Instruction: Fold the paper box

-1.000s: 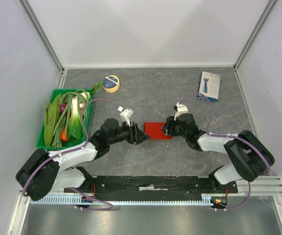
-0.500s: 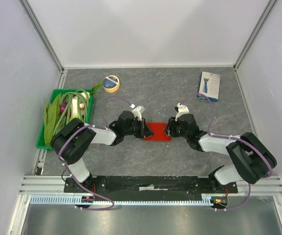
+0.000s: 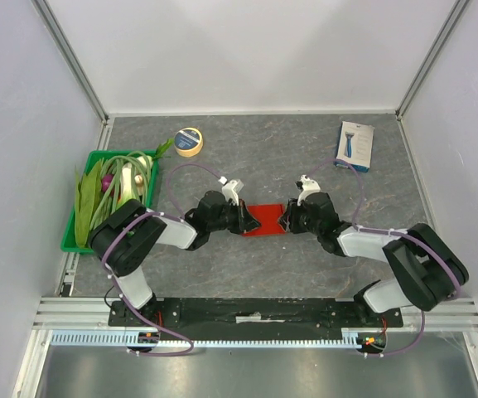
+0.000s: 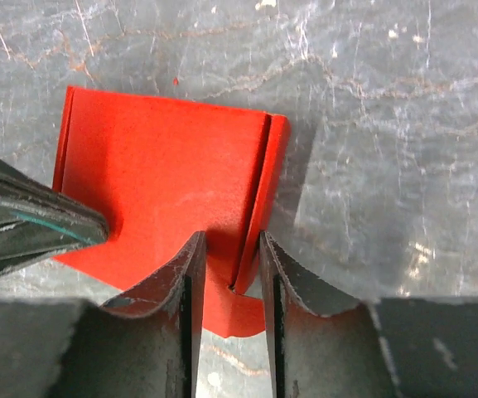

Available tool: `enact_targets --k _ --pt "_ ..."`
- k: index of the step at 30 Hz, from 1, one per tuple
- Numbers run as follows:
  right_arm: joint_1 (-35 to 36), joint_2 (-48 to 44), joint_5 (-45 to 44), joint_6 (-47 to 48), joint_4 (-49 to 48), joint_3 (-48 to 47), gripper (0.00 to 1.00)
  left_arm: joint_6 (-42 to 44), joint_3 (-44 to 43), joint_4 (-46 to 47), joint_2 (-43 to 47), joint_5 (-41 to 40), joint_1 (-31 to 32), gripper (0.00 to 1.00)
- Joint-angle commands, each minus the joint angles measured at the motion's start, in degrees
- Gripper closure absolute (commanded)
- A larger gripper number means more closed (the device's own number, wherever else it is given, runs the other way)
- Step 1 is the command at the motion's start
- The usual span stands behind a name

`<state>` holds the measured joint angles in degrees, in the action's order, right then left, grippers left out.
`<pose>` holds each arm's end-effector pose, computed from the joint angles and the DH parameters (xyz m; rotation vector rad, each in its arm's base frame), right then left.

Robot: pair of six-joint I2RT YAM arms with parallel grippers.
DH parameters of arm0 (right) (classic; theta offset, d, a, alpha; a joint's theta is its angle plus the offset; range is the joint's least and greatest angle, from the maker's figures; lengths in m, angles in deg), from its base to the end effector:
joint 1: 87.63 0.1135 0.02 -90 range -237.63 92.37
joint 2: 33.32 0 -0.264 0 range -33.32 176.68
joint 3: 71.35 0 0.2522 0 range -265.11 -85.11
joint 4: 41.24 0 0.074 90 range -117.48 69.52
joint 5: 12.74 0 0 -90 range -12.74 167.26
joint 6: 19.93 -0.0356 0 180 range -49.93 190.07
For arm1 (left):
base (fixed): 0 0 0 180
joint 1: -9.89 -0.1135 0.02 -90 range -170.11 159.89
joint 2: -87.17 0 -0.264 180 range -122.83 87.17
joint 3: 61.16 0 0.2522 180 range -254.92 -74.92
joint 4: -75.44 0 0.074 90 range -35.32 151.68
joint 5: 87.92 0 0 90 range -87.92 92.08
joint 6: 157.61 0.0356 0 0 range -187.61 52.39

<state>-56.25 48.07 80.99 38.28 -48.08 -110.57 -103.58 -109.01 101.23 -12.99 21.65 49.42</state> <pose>0.2180 0.1357 0.1419 -0.0301 2.2718 0.6780 0.2369 -0.2110 0.1258 0.3031 2.1928 -1.1338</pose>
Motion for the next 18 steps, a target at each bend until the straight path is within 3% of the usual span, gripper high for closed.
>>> enact_targets --k 1,6,10,12,14,18 --pt "-0.1 5.8 -0.8 1.7 -1.0 -0.2 0.71 3.2 0.3 -7.9 0.0 -3.3 -0.2 0.89" --pt "-0.1 5.1 -3.3 1.6 -0.2 0.6 0.87 4.2 -1.2 -10.1 1.0 -2.3 -0.1 0.82" --pt "-0.1 6.0 -3.3 1.6 -0.1 0.3 0.98 4.7 -2.1 -13.4 7.2 -2.4 -0.7 0.59" --pt "-0.1 6.6 -2.9 1.6 -0.4 0.3 0.98 5.3 -2.8 -17.7 12.3 -3.3 -1.0 0.52" --pt "-0.1 6.8 -2.6 1.5 -0.8 0.3 0.99 5.3 -3.5 -20.0 15.4 -3.8 -2.3 0.35" --pt "-0.1 6.9 -2.1 1.5 -1.2 0.0 1.00 2.1 -2.0 -23.4 21.0 -4.1 -5.6 0.22"
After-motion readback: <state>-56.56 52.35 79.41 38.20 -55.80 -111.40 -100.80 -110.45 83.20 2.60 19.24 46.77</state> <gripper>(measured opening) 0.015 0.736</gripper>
